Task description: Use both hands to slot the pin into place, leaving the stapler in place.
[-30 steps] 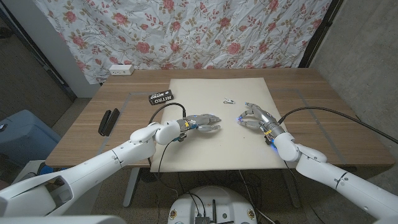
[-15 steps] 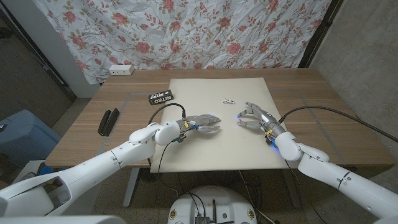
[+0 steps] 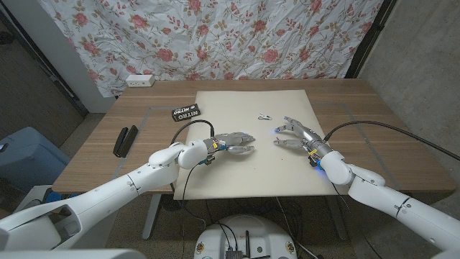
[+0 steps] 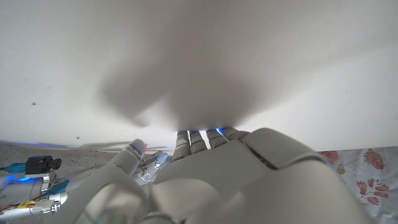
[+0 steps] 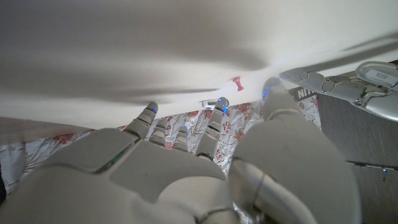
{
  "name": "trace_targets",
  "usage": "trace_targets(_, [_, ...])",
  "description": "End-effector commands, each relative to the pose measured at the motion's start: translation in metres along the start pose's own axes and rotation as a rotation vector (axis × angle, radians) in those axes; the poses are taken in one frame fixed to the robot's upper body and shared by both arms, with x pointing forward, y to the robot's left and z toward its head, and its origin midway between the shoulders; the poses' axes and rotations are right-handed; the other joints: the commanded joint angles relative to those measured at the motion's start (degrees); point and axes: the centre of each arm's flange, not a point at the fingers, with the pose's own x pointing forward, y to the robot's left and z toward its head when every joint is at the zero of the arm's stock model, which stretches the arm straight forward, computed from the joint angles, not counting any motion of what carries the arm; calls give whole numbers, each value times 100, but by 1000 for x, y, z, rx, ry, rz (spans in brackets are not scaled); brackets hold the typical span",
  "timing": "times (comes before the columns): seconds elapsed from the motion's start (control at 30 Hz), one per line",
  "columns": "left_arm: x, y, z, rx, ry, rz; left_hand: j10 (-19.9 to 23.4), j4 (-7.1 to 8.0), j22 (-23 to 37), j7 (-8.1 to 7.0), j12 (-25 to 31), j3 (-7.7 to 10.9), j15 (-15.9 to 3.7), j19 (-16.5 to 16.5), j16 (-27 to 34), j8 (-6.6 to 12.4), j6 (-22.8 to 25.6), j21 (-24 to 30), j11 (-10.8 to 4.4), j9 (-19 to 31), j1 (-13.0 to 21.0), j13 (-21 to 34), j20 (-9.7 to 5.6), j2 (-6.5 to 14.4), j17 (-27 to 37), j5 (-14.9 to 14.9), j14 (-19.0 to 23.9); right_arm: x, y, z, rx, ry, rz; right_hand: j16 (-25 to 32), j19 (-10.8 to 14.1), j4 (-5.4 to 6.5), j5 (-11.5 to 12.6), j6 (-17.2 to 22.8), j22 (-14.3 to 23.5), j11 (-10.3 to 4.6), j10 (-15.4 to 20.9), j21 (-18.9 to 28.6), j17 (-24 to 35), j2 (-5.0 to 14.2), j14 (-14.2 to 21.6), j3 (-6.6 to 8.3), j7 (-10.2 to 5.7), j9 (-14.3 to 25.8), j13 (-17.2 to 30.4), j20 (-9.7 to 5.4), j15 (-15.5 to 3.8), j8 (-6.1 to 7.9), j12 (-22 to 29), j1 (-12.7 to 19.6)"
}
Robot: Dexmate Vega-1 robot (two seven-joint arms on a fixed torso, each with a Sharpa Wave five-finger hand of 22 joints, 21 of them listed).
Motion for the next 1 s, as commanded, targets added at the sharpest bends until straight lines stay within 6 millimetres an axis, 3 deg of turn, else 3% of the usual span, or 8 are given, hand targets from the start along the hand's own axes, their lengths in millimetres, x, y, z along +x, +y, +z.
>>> trace_targets(0.03, [-2, 10, 1, 11, -7, 40, 28, 10, 2, -3, 25, 46, -140, 38, 22, 10, 52, 45, 11, 19, 44, 20, -488, 712, 11, 7, 10, 1, -3, -4, 1, -12, 18, -3, -37, 36, 17, -171, 19, 19, -83, -4, 14, -27, -47, -68, 12, 9, 13, 14, -18, -101, 33, -157])
trace_targets(0.17, [-4, 11, 1, 8, -8, 47, 30, 8, 1, -4, 24, 55, -147, 48, 23, 8, 55, 47, 2, 19, 45, 20, -483, 712, 11, 7, 16, 2, -4, -4, -7, -16, 22, -2, -71, 59, 45, -448, 18, 39, -127, -1, 21, -55, -69, -137, 24, 1, 14, 18, -12, -232, 37, -319])
trace_targets(0.47, [-6, 18, 1, -12, -11, 85, 51, 2, 0, -34, 28, 80, -158, 77, 24, 21, 111, 53, -27, 19, 52, 20, -487, 712, 9, 6, 27, 3, -8, -3, -13, -16, 8, 5, -67, 100, 103, -822, 18, 75, -140, 15, 31, -66, -86, -227, 78, 1, 15, 15, -22, -343, 55, -547])
trace_targets(1.0, [-10, 34, 4, -25, -23, 159, 52, -8, -1, -68, 21, 127, -183, 153, 30, 21, 160, 69, -29, 19, 63, 19, -484, 712, 6, 5, 67, 7, -18, -5, 7, 0, -33, 57, 82, 215, 104, -909, 18, 95, 34, 66, 43, 100, 9, -278, 152, 8, 16, -14, -66, -296, 122, -837])
